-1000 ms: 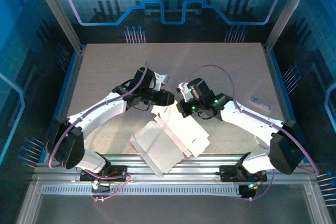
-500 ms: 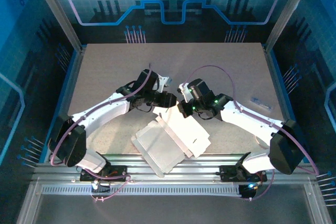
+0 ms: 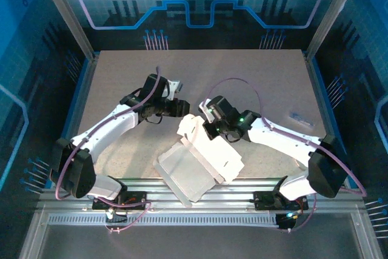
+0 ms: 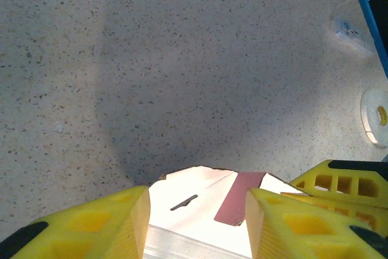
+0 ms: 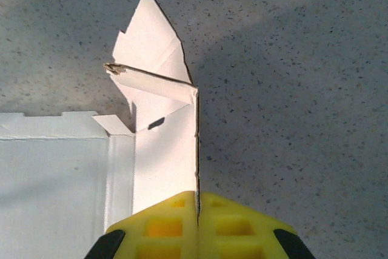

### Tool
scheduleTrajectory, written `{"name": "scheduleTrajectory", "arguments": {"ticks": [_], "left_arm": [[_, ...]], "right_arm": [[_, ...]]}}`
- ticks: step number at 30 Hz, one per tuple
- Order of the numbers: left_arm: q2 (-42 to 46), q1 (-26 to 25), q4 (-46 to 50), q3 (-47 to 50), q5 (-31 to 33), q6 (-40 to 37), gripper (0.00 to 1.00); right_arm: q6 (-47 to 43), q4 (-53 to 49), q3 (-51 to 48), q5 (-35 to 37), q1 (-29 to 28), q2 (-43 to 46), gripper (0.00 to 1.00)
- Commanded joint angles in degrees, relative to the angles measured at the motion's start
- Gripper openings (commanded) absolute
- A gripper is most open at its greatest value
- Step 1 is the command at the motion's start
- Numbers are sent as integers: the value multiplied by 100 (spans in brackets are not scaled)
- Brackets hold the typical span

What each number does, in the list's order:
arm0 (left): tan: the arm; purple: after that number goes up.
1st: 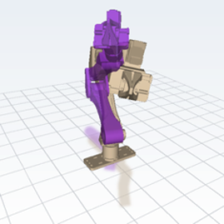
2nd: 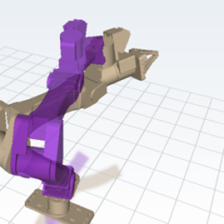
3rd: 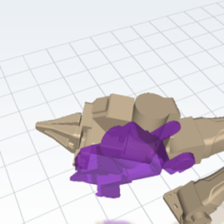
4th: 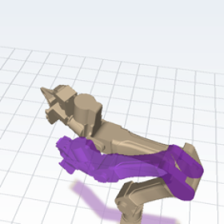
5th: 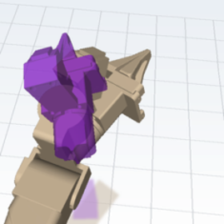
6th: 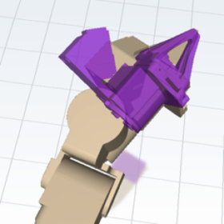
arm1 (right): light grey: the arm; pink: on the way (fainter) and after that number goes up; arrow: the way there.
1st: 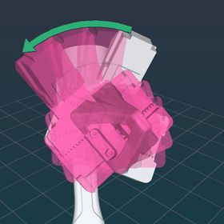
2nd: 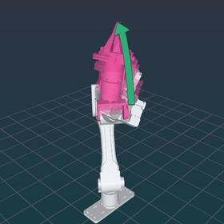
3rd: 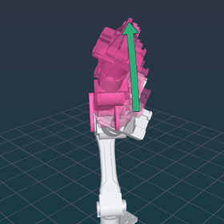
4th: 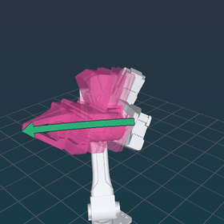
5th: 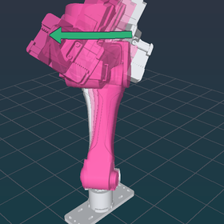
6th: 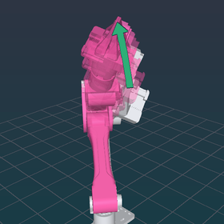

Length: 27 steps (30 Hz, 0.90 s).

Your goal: Fold the paper box

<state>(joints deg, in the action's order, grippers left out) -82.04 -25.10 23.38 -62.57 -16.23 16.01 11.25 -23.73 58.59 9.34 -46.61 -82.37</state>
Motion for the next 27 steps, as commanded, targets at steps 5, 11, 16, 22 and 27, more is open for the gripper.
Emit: {"name": "scheduleTrajectory", "arguments": {"ticks": [5,11,16,22,27], "left_arm": [[-347,49,-36,-20,-167,-504,49],[-847,74,127,-266,-241,-787,50],[-1119,80,316,-516,-281,-986,48],[-1187,76,522,-629,-553,-1183,37],[-1230,77,658,-687,-645,-1211,19]], "right_arm": [[-431,-262,401,1546,-557,-311,5],[-619,-308,509,1958,-756,-403,5],[-660,-300,526,1988,-779,-403,5],[-699,-274,522,1974,-778,-463,5],[-723,-268,575,1961,-775,-539,5]]}}
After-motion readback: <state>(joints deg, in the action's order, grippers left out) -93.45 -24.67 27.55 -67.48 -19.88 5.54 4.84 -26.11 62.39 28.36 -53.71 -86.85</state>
